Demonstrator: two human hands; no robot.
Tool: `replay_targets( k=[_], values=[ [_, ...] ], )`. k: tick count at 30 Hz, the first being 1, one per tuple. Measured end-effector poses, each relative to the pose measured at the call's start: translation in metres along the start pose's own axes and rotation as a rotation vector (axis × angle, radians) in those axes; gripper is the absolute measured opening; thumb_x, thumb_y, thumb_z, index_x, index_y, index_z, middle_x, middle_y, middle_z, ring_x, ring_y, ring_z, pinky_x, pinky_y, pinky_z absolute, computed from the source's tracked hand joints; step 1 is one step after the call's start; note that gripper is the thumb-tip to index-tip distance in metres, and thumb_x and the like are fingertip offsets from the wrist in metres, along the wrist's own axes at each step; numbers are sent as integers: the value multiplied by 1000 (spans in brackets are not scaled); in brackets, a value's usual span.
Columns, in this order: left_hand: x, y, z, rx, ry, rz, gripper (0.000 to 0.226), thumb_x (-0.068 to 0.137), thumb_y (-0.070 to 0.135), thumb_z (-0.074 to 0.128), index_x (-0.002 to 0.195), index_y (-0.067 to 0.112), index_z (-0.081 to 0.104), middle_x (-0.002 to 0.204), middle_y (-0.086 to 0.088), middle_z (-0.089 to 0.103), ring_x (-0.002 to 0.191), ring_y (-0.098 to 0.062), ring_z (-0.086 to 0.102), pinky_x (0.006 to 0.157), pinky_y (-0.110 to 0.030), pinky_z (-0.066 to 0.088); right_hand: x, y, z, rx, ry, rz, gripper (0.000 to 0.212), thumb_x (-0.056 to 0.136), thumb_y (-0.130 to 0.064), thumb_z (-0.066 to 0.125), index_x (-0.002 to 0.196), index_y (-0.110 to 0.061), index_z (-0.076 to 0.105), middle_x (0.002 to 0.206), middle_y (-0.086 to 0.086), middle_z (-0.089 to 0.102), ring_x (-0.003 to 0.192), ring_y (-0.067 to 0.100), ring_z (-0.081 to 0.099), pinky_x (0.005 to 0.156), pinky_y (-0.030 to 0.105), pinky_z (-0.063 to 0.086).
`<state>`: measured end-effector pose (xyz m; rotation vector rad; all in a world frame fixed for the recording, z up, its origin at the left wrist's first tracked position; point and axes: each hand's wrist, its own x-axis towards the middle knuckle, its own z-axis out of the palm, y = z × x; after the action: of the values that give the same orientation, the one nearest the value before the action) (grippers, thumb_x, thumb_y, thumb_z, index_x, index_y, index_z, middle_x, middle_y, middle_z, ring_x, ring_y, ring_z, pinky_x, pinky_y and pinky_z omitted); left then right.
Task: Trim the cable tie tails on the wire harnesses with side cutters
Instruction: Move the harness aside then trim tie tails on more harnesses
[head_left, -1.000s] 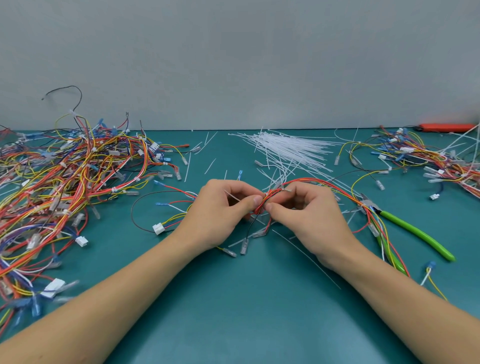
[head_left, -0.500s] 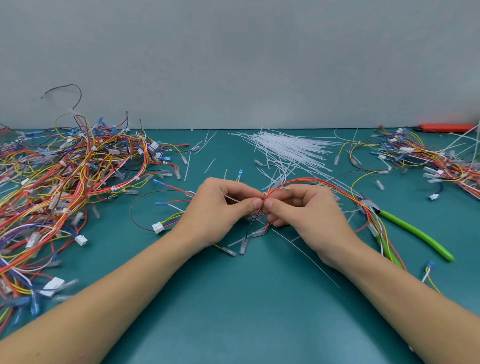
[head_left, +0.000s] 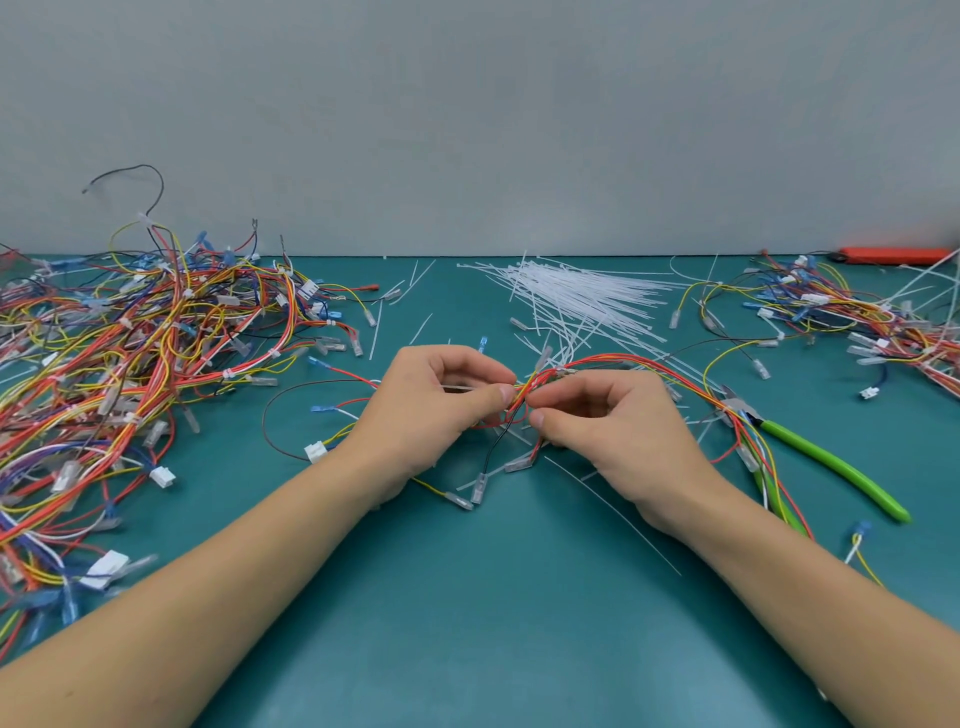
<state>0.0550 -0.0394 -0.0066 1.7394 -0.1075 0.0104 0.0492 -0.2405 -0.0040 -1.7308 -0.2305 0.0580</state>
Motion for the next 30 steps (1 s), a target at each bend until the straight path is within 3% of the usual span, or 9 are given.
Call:
replay_targets(
  k=[9, 12, 19, 24, 30],
  values=[
    [-1, 4, 1, -64, 15, -42, 27, 83, 3, 80, 106, 15, 72, 85, -10, 79, 73, -19, 70, 70, -22, 56, 1, 3, -1, -57, -4, 14, 11, 84, -6, 82, 83, -17, 81, 74, -2, 77, 65, 6, 65, 64, 17, 50],
    [-1, 4, 1, -75, 32, -50, 36, 82, 6, 82, 113, 16, 66, 85, -9, 80, 72, -18, 70, 74, -28, 58, 0, 4, -1, -63, -19, 7, 10, 85, -7, 81, 84, -17, 81, 71, -2, 76, 63, 6, 64, 62, 17, 49],
    [-3, 4, 3, -90, 47, 7, 2, 88, 3, 76, 89, 3, 75, 86, -7, 79, 74, -12, 72, 69, -17, 54, -1, 3, -1, -27, -30, -22, 12, 85, -4, 80, 83, -15, 81, 73, 1, 76, 64, 7, 65, 63, 18, 51],
    [-5, 3, 1, -18, -41, 66, 9, 82, 20, 84, 88, 15, 79, 85, -7, 78, 74, -14, 69, 74, -27, 58, -1, 3, 0, 8, -41, -35, 12, 86, -1, 78, 84, -13, 80, 71, -2, 75, 63, 9, 64, 65, 20, 52],
    [-4, 2, 0, -4, -83, 94, 14, 79, 16, 89, 90, 17, 80, 86, -8, 80, 79, -18, 75, 74, -25, 59, -1, 4, -1, 23, -60, -63, 10, 87, -2, 78, 85, -12, 81, 71, -1, 75, 63, 8, 63, 63, 18, 50]
  ],
)
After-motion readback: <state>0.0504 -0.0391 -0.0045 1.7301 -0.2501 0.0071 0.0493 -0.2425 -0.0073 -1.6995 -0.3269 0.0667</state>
